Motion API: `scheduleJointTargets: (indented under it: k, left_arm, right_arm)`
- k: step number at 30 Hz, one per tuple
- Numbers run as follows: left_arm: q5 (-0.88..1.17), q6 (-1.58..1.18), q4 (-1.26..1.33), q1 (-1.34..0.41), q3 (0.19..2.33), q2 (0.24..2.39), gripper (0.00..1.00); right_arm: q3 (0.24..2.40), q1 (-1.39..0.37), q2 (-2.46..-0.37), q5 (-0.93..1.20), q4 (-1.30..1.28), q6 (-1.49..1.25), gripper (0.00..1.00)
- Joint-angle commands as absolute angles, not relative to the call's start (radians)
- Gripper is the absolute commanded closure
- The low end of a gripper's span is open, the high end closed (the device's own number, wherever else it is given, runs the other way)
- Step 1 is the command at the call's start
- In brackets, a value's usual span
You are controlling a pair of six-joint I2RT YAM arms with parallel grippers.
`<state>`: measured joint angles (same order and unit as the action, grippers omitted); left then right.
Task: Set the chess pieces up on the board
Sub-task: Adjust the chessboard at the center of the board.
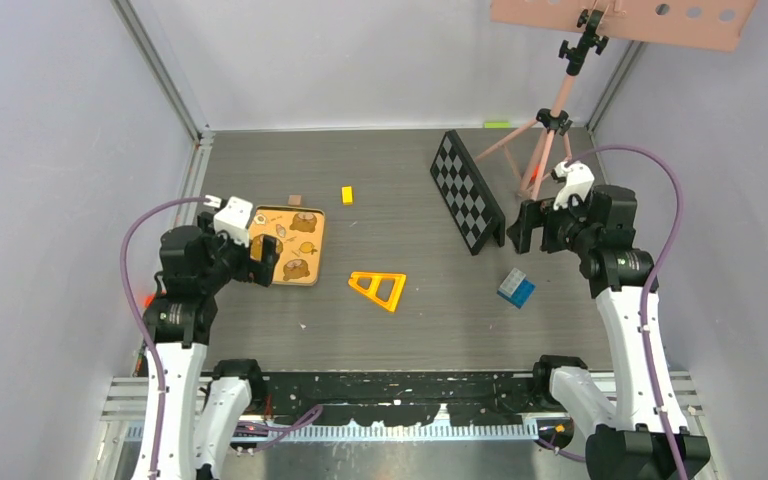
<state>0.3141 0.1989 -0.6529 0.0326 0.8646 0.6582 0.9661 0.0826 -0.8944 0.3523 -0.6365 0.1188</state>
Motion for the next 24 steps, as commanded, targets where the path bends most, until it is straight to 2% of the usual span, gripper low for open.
scheduleJointTargets:
  k: [1, 5, 14, 18, 24]
  left_arm:
    - [0.323, 0.282, -0.796, 0.032, 0.896, 0.647, 0.02]
    - [0.365, 0.297, -0.811, 0.031, 0.89, 0.65, 0.02]
    - [0.422, 0.331, -0.722, 0.028, 0.853, 0.71, 0.02]
    - [0.417, 0.451, -0.725, 0.022, 0.812, 0.708, 0.02]
    - [0.335, 0.649, -0.774, 0.009, 0.746, 0.706, 0.02]
  right_arm:
    - [0.959, 0.068, -0.868, 0.547, -0.685, 0.2, 0.0]
    - [0.939, 0.021, -0.877, 0.564, -0.69, 0.234, 0.0]
    - [0.981, -0.217, -0.971, 0.16, -0.611, 0.206, 0.0]
    - [1.001, -0.247, -1.009, 0.163, -0.624, 0.196, 0.0]
    - [0.913, -0.252, -1.022, 0.123, -0.594, 0.203, 0.0]
